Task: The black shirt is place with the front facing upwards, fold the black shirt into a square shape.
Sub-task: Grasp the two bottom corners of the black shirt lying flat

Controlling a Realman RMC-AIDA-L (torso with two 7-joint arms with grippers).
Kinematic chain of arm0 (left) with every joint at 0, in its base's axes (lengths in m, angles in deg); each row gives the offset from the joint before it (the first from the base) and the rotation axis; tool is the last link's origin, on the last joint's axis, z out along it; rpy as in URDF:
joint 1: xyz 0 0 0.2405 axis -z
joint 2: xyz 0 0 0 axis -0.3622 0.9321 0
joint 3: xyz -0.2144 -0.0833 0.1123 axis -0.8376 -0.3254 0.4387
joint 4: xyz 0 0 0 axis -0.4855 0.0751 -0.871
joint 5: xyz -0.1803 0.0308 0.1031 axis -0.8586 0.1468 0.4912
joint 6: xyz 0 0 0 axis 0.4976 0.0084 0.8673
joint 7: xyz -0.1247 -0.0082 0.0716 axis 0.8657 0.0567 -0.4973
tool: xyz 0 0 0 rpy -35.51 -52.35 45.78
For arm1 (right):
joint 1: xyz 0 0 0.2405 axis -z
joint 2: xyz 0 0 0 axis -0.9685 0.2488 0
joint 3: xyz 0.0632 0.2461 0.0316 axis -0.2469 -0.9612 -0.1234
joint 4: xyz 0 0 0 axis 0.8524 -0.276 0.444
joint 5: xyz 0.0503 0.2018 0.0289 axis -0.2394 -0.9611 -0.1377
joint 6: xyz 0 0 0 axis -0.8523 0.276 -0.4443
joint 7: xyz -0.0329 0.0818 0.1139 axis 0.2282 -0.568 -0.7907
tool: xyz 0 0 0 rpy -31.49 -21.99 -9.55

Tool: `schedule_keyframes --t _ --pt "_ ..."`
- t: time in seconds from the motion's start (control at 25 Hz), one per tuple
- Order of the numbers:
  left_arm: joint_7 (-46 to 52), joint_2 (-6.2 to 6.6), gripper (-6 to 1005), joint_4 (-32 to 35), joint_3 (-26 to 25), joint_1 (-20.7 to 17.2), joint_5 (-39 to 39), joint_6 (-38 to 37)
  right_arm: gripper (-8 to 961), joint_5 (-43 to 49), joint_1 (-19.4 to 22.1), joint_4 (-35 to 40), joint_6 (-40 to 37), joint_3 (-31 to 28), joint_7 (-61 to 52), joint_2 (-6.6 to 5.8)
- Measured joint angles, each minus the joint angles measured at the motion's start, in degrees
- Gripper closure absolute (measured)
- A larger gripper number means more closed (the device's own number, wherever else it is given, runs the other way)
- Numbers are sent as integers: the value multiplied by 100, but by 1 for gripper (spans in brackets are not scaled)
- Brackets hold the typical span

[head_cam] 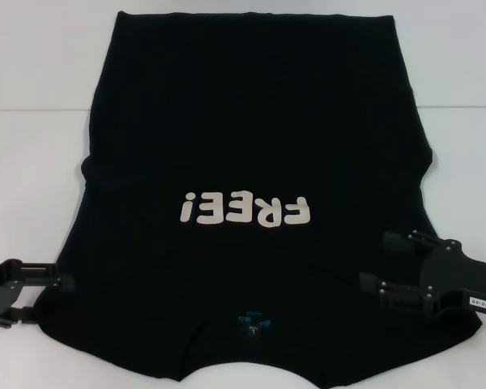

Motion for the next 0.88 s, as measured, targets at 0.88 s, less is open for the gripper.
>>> schedule_keyframes --t 0.88 --pt "-19 -25 149 38 133 57 -1 37 53 0 -3 -13 -59 -9 2 0"
